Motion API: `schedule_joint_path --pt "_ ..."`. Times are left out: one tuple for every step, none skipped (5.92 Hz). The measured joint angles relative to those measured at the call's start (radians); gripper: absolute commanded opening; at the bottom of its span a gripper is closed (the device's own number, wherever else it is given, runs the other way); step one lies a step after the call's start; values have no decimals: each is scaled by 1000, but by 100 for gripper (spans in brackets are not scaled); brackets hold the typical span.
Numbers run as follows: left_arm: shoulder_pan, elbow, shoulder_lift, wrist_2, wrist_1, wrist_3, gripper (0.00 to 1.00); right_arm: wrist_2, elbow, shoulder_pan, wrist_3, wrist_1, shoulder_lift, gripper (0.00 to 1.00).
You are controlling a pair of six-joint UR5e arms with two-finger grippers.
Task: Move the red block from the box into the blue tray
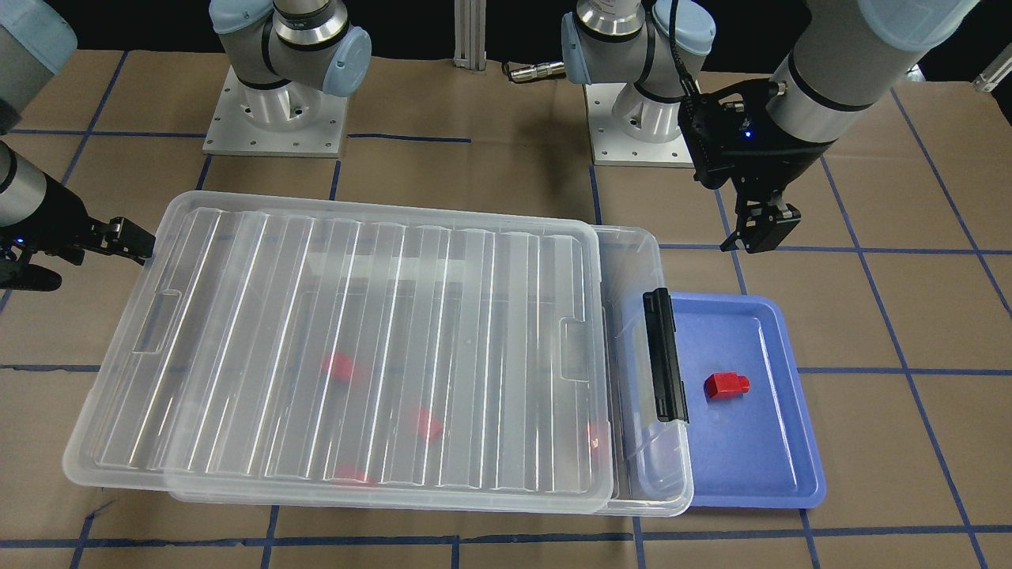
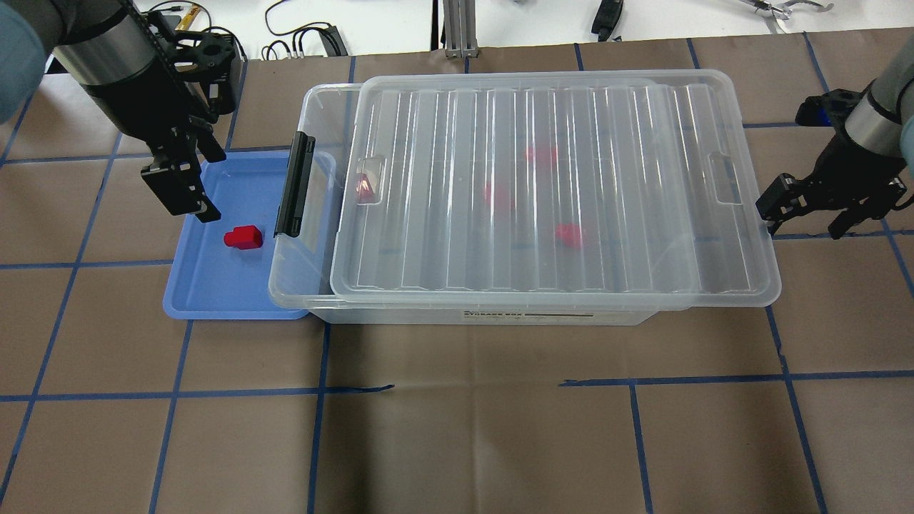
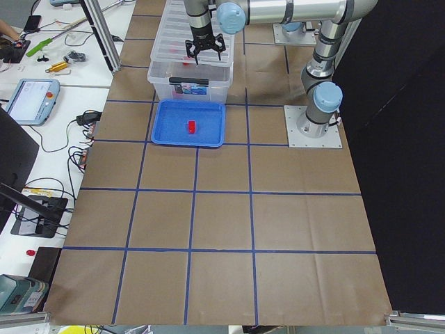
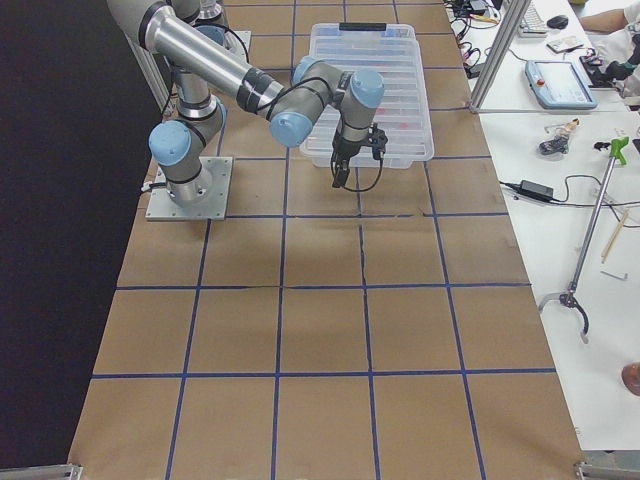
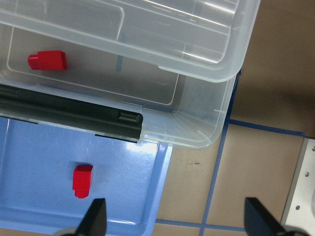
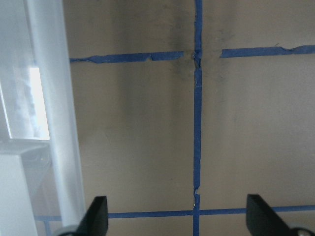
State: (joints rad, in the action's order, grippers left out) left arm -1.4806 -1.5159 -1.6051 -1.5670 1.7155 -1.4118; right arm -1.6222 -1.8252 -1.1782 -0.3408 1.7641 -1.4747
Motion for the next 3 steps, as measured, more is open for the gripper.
schedule_joint_path --pt "-1 -6 28 -11 0 120 98 1 0 -25 32 -1 -10 100" --pt "-1 -11 46 -15 -5 280 98 5 0 -51 60 -1 -15 100" --pt "-2 -14 58 -15 -13 465 98 10 1 -80 91 -2 -18 100"
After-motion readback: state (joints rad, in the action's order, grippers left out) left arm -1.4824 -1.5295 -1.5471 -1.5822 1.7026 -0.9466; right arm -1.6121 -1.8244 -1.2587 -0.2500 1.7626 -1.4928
